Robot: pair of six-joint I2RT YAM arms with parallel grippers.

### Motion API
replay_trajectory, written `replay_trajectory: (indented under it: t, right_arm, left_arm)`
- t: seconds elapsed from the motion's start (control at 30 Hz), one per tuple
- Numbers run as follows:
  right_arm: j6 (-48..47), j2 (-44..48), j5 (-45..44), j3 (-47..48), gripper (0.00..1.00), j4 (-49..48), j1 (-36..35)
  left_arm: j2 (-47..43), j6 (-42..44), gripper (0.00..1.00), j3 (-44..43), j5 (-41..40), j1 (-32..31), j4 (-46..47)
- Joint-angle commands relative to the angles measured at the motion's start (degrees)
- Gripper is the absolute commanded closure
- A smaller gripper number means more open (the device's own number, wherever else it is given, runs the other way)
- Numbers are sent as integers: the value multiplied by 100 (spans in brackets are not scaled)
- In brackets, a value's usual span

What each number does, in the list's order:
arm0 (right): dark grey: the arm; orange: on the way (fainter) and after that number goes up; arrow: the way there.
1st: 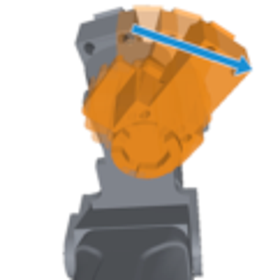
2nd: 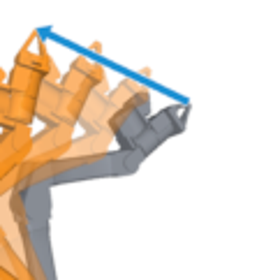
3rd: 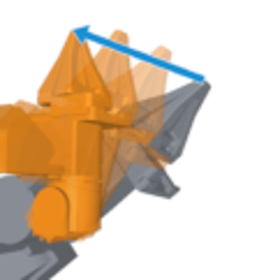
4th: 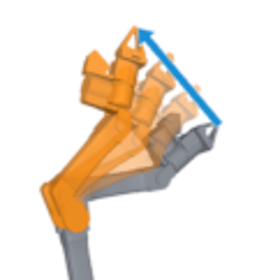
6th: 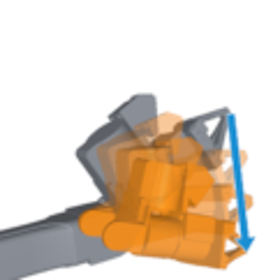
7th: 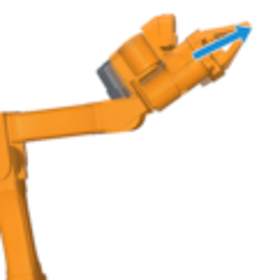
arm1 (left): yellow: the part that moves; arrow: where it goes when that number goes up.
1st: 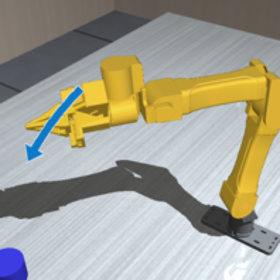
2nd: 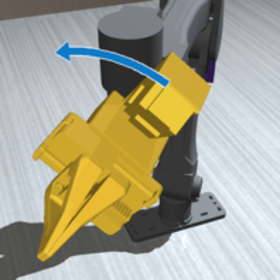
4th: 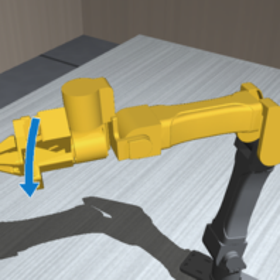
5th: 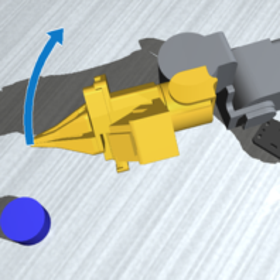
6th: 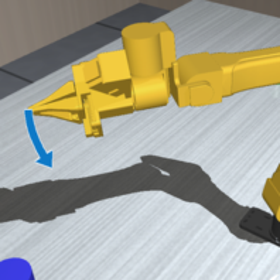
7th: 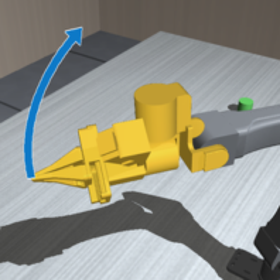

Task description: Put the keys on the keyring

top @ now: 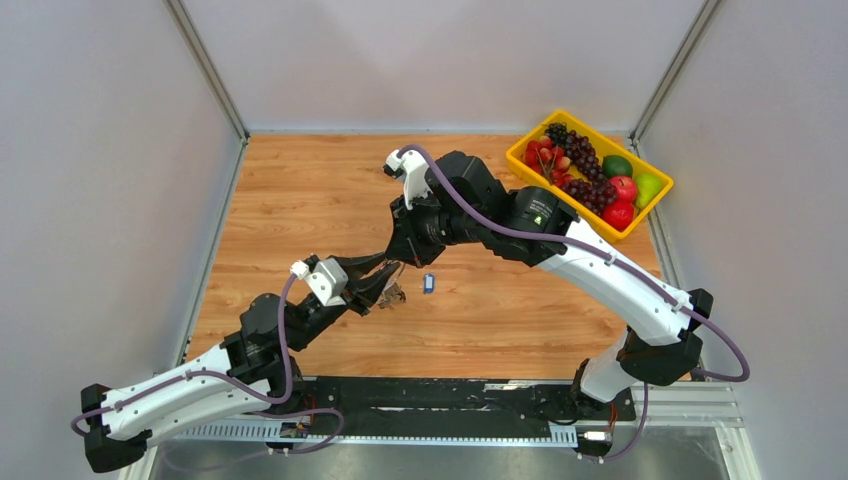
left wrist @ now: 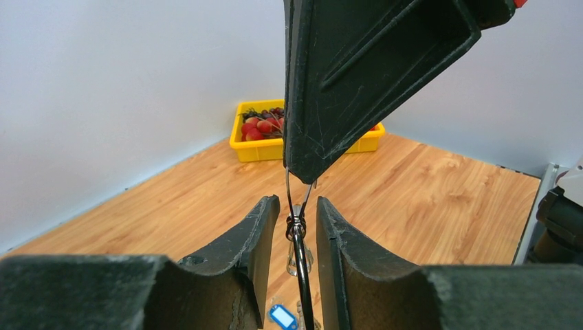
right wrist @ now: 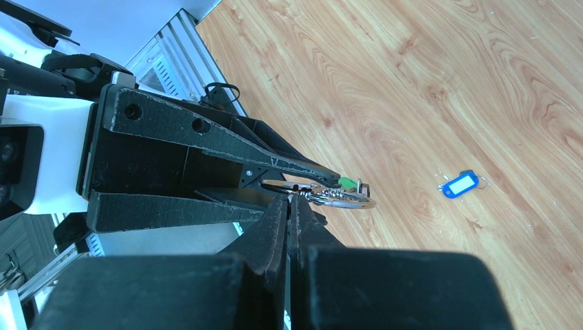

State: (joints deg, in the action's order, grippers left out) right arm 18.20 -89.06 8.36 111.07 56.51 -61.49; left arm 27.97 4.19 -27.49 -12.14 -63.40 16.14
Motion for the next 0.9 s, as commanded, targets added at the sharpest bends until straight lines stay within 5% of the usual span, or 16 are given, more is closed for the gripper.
replay_trajectory:
  t: [0.0, 0.87]
  right_arm:
    - [119, 5, 49, 284, 100, -292, -68]
    - [114, -16, 22, 310, 100, -296, -125]
  left_arm:
    - [-35, -15, 63, -26, 12, -24, 236]
    - [-89, -5, 66, 48, 43, -24, 365]
